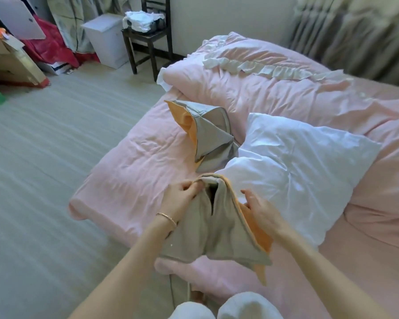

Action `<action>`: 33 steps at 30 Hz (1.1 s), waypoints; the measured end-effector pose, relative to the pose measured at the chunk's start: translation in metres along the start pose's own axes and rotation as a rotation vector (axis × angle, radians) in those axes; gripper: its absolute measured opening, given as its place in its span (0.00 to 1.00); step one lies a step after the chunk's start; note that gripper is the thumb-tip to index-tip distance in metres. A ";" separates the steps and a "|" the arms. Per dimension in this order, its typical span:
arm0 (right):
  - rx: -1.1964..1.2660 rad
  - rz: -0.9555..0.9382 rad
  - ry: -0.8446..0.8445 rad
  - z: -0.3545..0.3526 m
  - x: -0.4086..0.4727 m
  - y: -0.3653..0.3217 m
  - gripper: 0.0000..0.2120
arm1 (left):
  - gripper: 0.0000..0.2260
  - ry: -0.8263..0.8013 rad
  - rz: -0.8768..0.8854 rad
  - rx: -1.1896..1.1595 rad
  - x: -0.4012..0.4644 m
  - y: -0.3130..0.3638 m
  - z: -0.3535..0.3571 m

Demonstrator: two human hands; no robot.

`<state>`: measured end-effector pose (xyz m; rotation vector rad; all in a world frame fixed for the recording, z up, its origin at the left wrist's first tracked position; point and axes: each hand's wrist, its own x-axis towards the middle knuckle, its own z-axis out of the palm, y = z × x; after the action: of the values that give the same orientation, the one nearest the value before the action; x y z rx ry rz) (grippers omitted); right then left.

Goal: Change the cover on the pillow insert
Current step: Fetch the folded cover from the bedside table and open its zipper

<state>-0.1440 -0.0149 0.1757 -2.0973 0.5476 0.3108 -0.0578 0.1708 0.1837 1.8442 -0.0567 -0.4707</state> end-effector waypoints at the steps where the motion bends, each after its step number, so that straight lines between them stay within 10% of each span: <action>1: -0.048 0.031 -0.048 -0.001 -0.001 -0.002 0.20 | 0.11 -0.011 -0.103 -0.116 0.011 0.006 -0.007; 10: 0.667 0.026 -0.114 -0.001 -0.013 -0.037 0.25 | 0.14 -0.205 -0.058 -0.025 0.058 0.029 0.005; 14: 0.346 0.011 -0.130 -0.026 -0.010 -0.040 0.07 | 0.15 -0.176 0.113 0.205 0.064 0.036 0.010; 18: -0.153 0.005 0.246 -0.046 0.006 -0.034 0.07 | 0.10 -0.197 0.244 0.299 0.067 0.050 0.010; 21: -0.109 -0.067 0.535 -0.065 -0.002 -0.029 0.06 | 0.02 -0.448 0.256 0.297 0.067 0.074 -0.001; 26: 0.145 -0.191 0.343 -0.126 -0.029 -0.038 0.10 | 0.05 -0.863 0.159 0.438 0.073 0.121 -0.010; 33: -0.287 -0.047 0.731 -0.186 0.051 -0.022 0.11 | 0.10 -0.094 0.587 0.985 0.144 0.140 0.075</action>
<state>-0.0869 -0.1731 0.2727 -2.4797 0.9126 -0.4575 0.0757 0.0183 0.2534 2.5985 -1.0182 -0.0900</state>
